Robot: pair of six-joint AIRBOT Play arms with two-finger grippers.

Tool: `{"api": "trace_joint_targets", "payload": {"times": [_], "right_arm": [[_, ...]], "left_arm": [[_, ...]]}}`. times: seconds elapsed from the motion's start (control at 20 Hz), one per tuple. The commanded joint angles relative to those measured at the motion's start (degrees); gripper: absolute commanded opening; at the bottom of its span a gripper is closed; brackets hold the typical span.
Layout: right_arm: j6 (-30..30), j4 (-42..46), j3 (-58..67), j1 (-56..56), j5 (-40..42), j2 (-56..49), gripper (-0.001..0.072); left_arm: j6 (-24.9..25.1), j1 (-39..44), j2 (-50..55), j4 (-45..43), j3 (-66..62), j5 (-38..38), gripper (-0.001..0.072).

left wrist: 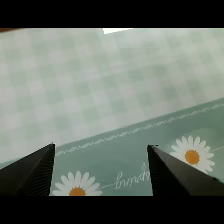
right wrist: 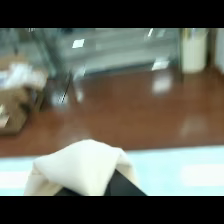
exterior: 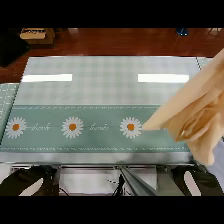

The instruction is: Fold the shirts.

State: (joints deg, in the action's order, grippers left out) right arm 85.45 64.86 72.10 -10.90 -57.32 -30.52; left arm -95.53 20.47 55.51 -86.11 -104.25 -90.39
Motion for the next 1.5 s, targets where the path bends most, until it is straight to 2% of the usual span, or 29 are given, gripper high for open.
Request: {"api": "trace_joint_targets", "payload": {"times": [0.0,0.05,0.1,0.4,0.6,0.75,0.8,0.85,0.9,0.95,1.05,1.15,1.2,1.3,1.45], "right_arm": [[-5.0,-14.7,0.0,0.1,-14.7,-6.0,0.002],[-5.0,-18.0,0.0,0.3,-16.1,-8.3,0.0019],[-5.0,-17.8,0.0,2.3,-15.9,-10.0,0.0019],[-1.4,-3.6,0.0,30.8,-7.1,-22.8,0.002],[-0.7,-3.0,0.0,45.1,2.6,-35.6,0.0021],[-0.3,-3.0,0.0,51.2,4.2,-45.4,0.0024],[-0.3,-3.0,0.0,52.1,4.2,-47.8,0.0081],[-0.5,-3.0,0.0,52.1,4.1,-49.1,0.025],[-0.7,-2.1,0.0,51.5,4.0,-49.5,0.0382],[-0.7,-0.6,0.0,50.2,3.8,-49.1,0.0421],[-0.6,3.6,0.0,45.8,2.5,-46.2,0.0439],[-0.6,9.1,0.0,39.1,-0.2,-42.1,0.0534],[-0.6,12.8,0.0,34.9,-1.8,-40.0,0.0546],[-0.6,18.6,0.0,25.7,-5.2,-37.5,0.0546],[-1.7,17.4,-0.4,10.6,-9.7,-37.3,0.0546]], "left_arm": [[-0.1,0.0,-0.4,1.9,6.6,-1.8,0.0709],[-0.1,0.0,-0.4,2.8,9.6,-1.1,0.0709],[-0.1,0.0,-0.4,4.1,13.0,-0.1,0.0709],[-0.1,0.0,-0.4,12.4,32.1,7.5,0.0709],[0.5,0.3,-0.4,13.1,40.3,8.6,0.0709],[1.5,0.3,-0.4,13.1,42.8,9.4,0.0709],[1.7,0.3,-0.4,13.0,42.9,10.0,0.0708],[1.9,0.3,-0.4,13.0,42.9,11.0,0.0708],[2.1,0.3,-0.4,13.0,42.9,11.8,0.0709],[2.6,0.3,-0.3,13.0,42.9,12.5,0.0709],[3.6,0.3,-0.2,13.0,42.9,13.7,0.0709],[3.7,0.3,0.8,13.0,43.0,13.9,0.0709],[4.5,0.3,1.4,13.1,43.6,14.1,0.0709],[5.1,0.3,2.7,13.1,46.6,15.1,0.0709],[6.5,0.3,3.6,13.6,53.7,16.1,0.0709]]}}
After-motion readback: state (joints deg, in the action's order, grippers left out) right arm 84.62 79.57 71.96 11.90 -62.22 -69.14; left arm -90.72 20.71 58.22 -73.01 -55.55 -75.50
